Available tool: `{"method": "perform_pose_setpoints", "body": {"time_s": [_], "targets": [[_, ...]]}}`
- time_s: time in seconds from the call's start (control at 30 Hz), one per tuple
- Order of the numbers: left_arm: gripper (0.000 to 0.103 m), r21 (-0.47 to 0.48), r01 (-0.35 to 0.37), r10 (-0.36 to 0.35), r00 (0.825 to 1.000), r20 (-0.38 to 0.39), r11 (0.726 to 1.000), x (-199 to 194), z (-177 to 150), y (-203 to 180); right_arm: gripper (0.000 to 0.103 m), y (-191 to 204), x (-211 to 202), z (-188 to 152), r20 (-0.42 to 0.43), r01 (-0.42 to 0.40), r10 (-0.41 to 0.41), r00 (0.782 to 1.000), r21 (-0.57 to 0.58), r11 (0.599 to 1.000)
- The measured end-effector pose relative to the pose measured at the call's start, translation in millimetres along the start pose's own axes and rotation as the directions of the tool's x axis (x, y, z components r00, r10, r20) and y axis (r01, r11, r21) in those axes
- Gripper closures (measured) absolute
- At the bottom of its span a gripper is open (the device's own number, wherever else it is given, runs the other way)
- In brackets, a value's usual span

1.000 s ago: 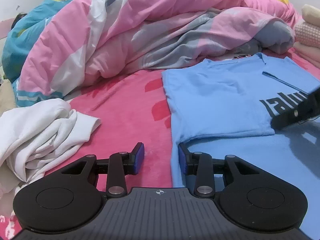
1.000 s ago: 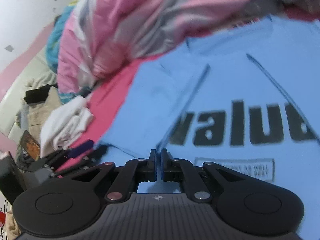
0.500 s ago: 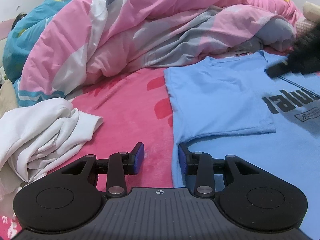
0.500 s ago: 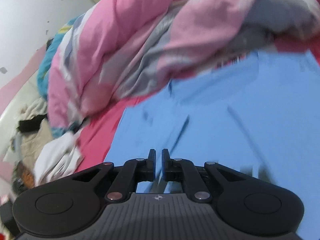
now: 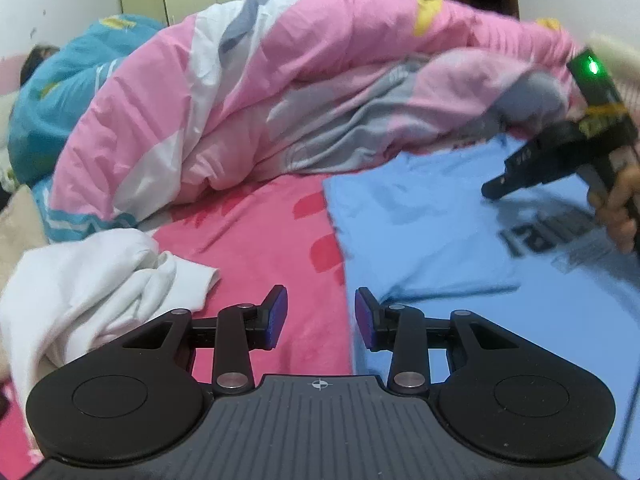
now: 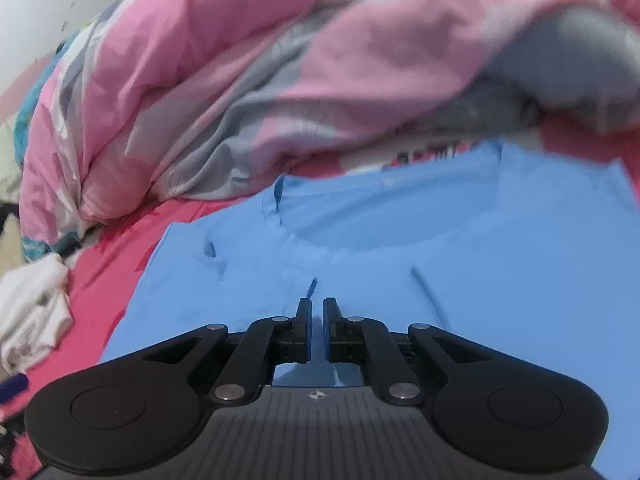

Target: Fold clothes

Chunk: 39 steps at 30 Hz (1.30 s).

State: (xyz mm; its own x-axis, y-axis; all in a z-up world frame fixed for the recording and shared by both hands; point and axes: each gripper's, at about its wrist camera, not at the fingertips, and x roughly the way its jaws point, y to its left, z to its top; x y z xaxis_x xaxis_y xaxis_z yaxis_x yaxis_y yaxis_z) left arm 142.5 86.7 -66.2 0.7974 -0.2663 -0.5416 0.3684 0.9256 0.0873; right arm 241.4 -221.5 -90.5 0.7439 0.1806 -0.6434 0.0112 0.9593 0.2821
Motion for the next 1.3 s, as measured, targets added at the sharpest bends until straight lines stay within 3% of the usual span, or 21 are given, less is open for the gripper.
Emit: {"method": "perform_pose_setpoints", "body": {"time_s": [0.1, 0.17, 0.23, 0.33, 0.4, 0.5, 0.57, 0.67, 0.77, 0.97, 1.07, 1.17, 1.23, 1.3], "targets": [[0.062, -0.14, 0.111, -0.11, 0.994, 0.015, 0.984, 12.8, 5.3, 3.6, 0.097, 22.9, 4.2, 7.9, 0.007, -0.054, 0.054, 0.998, -0.081, 0.995], [0.062, -0.189, 0.114, -0.123, 0.992, -0.034, 0.975, 33.3, 5.0, -0.2, 0.097, 42.3, 17.9, 11.2, -0.012, -0.089, 0.088, 0.996, -0.134, 0.987], [0.061, -0.109, -0.003, -0.006, 0.996, -0.088, 0.994, 52.0, -1.8, -11.7, 0.097, 51.7, 37.2, 12.1, -0.053, -0.11, 0.103, 0.993, -0.149, 0.983], [0.061, -0.067, -0.033, 0.026, 0.995, -0.099, 0.997, 54.6, -6.9, -15.5, 0.101, 48.6, 67.5, 14.1, -0.1, -0.107, 0.094, 0.991, -0.132, 0.985], [0.061, -0.041, -0.047, 0.043, 0.994, -0.104, 0.998, 55.5, -10.2, -17.6, 0.102, 37.1, 72.4, 23.3, -0.073, -0.068, 0.061, 0.995, -0.094, 0.993], [0.061, -0.024, -0.053, 0.05, 0.993, -0.106, 0.998, 54.6, -11.5, -18.0, 0.1, 36.0, 63.8, 35.8, -0.014, 0.034, -0.036, 0.999, -0.129, 0.991], [0.061, -0.018, -0.056, 0.054, 0.993, -0.107, 0.998, 54.1, -11.7, -18.3, 0.099, 41.7, 55.5, 38.7, -0.007, 0.006, -0.007, 1.0, -0.168, 0.986], [0.061, -0.008, -0.06, 0.059, 0.993, -0.106, 0.998, 53.7, -11.3, -19.7, 0.099, 60.2, 56.5, 34.7, -0.062, -0.104, 0.091, 0.994, -0.233, 0.967], [0.061, -0.003, -0.061, 0.06, 0.993, -0.104, 0.998, 53.4, -11.8, -19.8, 0.099, 70.0, 82.4, 31.8, -0.127, -0.104, 0.072, 0.989, -0.267, 0.958], [0.06, -0.01, -0.055, 0.054, 0.993, -0.108, 0.998, 52.0, -10.9, -18.2, 0.098, 50.5, 85.2, 65.0, -0.032, 0.019, -0.024, 0.999, -0.131, 0.991], [0.06, -0.012, -0.057, 0.055, 0.992, -0.111, 0.998, 51.8, -10.5, -19.0, 0.098, 67.4, 75.8, 67.4, -0.036, -0.063, 0.057, 0.998, -0.199, 0.978], [0.06, -0.008, -0.06, 0.059, 0.992, -0.111, 0.998, 51.7, -10.7, -20.0, 0.098, 82.8, 89.5, 65.5, -0.147, -0.217, 0.192, 0.97, -0.187, 0.958], [0.06, -0.007, -0.059, 0.058, 0.992, -0.11, 0.998, 51.9, -11.3, -19.5, 0.099, 86.7, 112.0, 64.6, -0.212, -0.228, 0.193, 0.958, -0.154, 0.961], [0.06, -0.009, -0.055, 0.054, 0.992, -0.11, 0.998, 52.0, -11.7, -18.2, 0.101, 80.1, 127.6, 69.8, -0.197, -0.211, 0.19, 0.962, -0.096, 0.973]]}}
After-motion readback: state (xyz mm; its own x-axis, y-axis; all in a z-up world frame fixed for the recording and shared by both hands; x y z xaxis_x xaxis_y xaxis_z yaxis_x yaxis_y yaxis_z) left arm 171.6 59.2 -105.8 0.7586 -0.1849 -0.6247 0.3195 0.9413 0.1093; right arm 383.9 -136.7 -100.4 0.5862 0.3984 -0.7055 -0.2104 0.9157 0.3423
